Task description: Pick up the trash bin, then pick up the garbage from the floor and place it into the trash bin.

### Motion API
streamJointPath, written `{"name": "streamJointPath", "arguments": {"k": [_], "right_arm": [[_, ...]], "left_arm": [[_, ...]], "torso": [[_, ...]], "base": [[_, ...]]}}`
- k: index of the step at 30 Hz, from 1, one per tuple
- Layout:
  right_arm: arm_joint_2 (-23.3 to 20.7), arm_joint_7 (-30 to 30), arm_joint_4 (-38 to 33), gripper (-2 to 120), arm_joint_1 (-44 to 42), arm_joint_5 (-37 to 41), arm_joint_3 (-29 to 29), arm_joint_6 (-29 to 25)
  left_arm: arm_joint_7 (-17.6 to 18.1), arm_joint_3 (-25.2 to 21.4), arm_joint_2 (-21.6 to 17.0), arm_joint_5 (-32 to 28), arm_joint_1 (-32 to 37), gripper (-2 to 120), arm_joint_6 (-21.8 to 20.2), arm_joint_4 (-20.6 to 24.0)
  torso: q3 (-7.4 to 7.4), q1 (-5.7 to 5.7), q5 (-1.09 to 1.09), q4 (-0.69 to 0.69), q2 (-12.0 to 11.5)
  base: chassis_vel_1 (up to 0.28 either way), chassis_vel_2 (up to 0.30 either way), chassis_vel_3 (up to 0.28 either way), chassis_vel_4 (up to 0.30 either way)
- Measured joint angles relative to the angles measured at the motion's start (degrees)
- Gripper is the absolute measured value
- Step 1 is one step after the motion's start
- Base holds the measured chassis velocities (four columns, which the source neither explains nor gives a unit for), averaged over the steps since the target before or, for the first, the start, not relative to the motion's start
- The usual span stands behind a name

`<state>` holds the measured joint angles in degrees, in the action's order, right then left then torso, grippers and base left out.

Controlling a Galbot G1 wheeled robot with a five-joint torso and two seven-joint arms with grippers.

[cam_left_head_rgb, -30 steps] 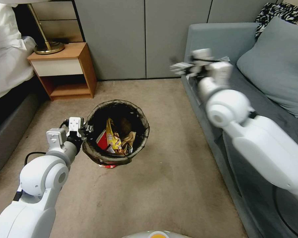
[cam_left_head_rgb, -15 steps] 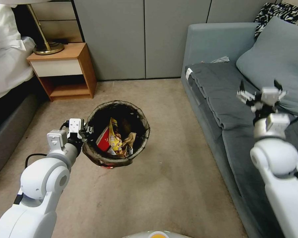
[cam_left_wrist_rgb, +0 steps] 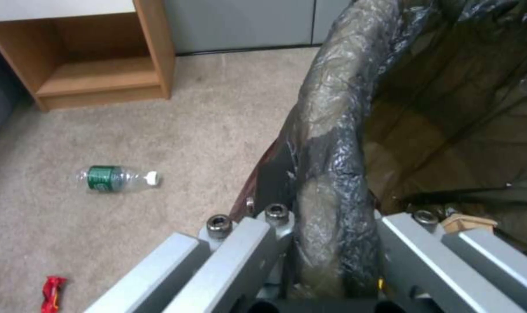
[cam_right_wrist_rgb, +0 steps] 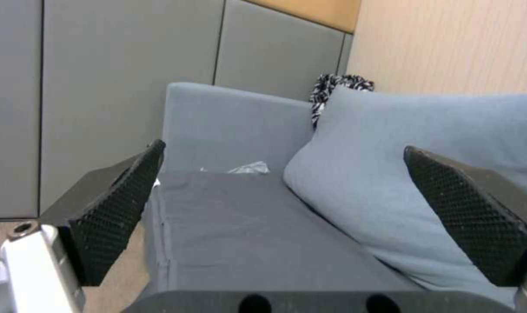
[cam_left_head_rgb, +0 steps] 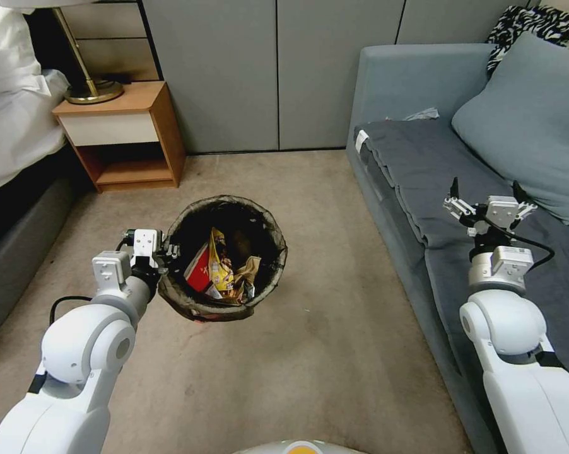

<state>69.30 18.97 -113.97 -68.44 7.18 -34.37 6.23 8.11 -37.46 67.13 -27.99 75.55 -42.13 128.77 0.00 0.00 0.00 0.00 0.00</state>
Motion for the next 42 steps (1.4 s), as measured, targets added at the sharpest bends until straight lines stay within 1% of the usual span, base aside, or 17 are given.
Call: {"name": "streamJointPath", "arguments": {"k": [21, 42], "right_arm": [[0.7, -0.5, 0.9, 100, -0.1, -0.6, 0.6, -0.5], [0.9, -0.5, 1.0, 100, -0.5, -0.8, 1.0, -0.4]], "left_arm": [[-0.5, 0.3, -0.3, -0.5, -0.9, 1, 0.0, -0.9], [-0.5, 0.4, -0.4, -0.8, -0.4, 1, 0.0, -0.5]], "torso": [[0.0, 0.0, 0.0, 0.0, 0.0], [0.0, 0.0, 0.0, 0.0, 0.0]], "base": [[0.0, 0.0, 0.0, 0.0], [0.009, 0.01, 0.007, 0.009]]}}
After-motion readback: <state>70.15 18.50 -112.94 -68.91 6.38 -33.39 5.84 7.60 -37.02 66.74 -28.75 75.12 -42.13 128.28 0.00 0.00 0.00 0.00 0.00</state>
